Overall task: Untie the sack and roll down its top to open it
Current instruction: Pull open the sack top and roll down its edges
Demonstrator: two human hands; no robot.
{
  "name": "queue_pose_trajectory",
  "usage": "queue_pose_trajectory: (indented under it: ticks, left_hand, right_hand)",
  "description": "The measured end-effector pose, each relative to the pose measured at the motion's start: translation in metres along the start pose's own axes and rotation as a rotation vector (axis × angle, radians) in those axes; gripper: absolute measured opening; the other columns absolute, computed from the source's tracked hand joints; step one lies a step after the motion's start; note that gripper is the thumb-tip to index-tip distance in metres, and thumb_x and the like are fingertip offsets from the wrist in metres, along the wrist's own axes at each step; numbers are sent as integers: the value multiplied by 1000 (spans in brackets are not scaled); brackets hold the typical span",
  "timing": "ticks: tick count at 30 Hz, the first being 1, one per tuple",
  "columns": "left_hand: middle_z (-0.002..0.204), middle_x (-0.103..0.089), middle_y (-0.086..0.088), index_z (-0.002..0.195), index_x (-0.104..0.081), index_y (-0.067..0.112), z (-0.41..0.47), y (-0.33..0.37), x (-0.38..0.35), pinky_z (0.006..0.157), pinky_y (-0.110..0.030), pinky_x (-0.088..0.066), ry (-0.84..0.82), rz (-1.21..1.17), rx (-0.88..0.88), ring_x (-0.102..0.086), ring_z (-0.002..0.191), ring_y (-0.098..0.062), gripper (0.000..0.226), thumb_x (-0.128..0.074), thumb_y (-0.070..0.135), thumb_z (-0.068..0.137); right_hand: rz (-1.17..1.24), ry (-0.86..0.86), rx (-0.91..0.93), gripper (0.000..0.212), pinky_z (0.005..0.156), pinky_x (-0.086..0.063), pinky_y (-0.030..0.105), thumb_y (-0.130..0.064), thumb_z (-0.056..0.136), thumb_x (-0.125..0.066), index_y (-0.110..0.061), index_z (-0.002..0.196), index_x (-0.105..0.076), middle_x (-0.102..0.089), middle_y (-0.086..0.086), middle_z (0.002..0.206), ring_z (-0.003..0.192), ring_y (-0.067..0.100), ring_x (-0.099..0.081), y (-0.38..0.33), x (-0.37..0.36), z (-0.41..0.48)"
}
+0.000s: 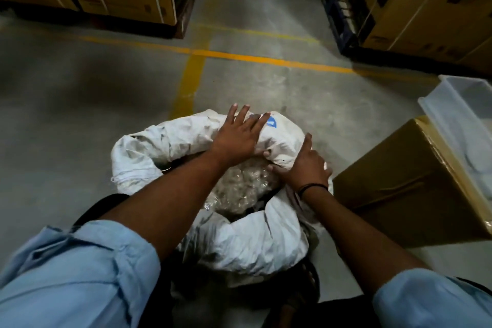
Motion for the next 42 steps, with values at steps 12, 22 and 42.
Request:
queue_pose_trajectory:
  ticks: [12, 22, 42]
  left_hand:
    - [135, -59, 0, 131, -64, 7, 29, -56, 27, 98, -22, -39, -231, -1024, 300, -55, 128, -16, 60, -42, 54, 103]
    - [134, -59, -13, 132, -52, 19, 0, -67, -3, 105, -49, -39, 4, -599, 674, -53, 125, -38, 65, -48, 69, 92]
    - [153, -40, -2, 151, -25, 34, -146, 87, 16, 112, -46, -38, -201, -652, 208, -43, 137, -26, 106, -50, 93, 67]
  right_hand:
    - [1288, -783, 60, 68, 83, -53, 28, -64, 71, -69, -13, 115, -73, -72, 4, 104, 89, 17, -66, -32, 25, 10]
    - [377, 284, 65, 58, 93, -49, 42, -54, 91, -56, -14, 133, -49, -60, 12, 125, 113, 33, -60, 5, 26, 9]
    - [926, 17, -249, 102, 89, -52, 36, -74, 52, -80, -7, 126, -59, -66, 14, 118, 107, 31, -64, 26, 5, -66]
Point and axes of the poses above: each hand's wrist, its own z-axis towards the middle knuckle, its own x-axis out of the back of the hand, y = z × x, the point moved 7 cm from there along z, towards the middle knuckle
